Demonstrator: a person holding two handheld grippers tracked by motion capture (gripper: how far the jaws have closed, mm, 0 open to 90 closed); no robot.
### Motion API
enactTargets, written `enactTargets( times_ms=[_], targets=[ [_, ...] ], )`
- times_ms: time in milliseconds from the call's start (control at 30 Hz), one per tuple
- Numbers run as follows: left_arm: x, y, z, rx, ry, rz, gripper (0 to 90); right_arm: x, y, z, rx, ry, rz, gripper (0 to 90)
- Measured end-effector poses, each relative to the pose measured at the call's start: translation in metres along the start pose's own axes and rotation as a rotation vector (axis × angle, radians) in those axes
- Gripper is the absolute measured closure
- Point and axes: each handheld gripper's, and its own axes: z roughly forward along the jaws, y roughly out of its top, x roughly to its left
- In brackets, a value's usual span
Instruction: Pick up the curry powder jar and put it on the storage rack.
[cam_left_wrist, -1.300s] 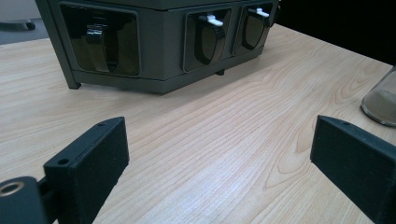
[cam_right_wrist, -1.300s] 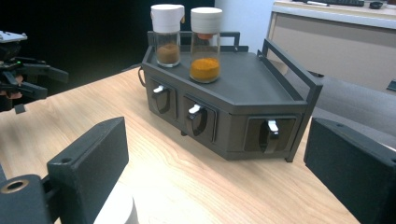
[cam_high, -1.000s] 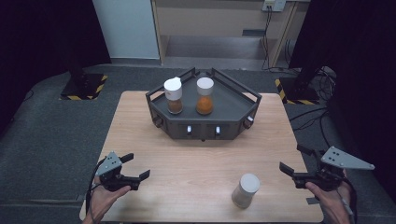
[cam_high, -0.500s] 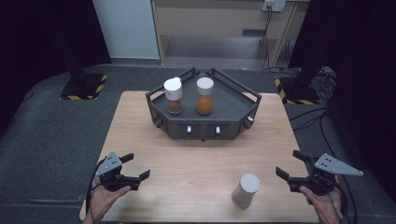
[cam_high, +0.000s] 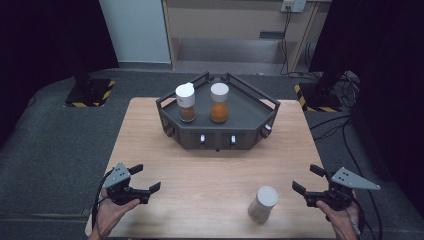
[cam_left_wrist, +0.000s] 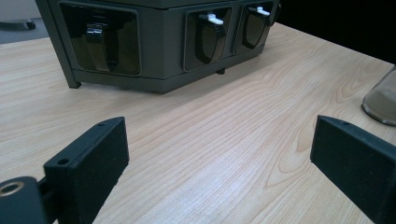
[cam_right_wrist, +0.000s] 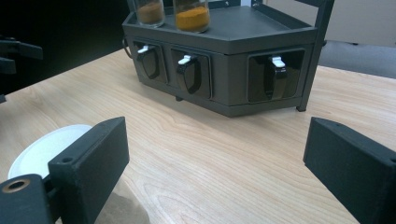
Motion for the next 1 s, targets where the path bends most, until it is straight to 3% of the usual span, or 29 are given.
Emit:
enactTargets(
  times_ms=[1000],
  targets=[
    [0.001,-0.001,0.0,-0.006,-0.006,0.003,3.1,-0.005,-0.015,0.019,0.002,0.019,0.003,7.1]
  ],
)
